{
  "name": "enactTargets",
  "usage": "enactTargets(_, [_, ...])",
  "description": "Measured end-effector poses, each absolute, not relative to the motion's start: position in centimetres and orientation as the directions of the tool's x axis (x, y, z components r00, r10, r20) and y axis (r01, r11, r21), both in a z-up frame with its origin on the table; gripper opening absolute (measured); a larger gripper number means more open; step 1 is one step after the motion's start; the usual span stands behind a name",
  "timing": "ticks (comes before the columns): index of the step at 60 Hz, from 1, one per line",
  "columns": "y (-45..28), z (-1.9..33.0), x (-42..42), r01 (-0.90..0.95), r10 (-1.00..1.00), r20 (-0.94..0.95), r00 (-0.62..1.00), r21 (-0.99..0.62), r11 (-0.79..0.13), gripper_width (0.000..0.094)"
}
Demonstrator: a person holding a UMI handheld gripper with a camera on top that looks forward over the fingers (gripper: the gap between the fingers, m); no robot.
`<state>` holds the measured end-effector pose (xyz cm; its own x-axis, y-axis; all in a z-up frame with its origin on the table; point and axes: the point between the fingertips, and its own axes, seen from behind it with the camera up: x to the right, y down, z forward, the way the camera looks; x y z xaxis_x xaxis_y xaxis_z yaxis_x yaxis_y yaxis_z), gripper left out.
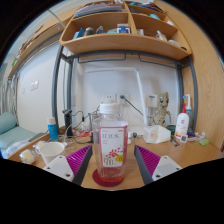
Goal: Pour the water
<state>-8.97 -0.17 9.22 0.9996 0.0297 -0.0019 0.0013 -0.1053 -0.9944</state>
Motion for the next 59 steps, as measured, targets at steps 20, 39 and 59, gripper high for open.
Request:
enactTargets(20, [-11.9, 9.8, -7.9, -0.036, 0.046, -0.043, 0.998, -0.990, -0.136, 0.0852])
enactTargets(39, [-18.4, 12.1, -4.7, -0.003, 0.015, -0.004, 1.000, -0.994, -0.106, 0.0857])
enactTargets(59, [-20.6, 13.2, -2.5, 0.010, -0.015, 0.011, 1.000, -0.997, -0.078, 0.0857])
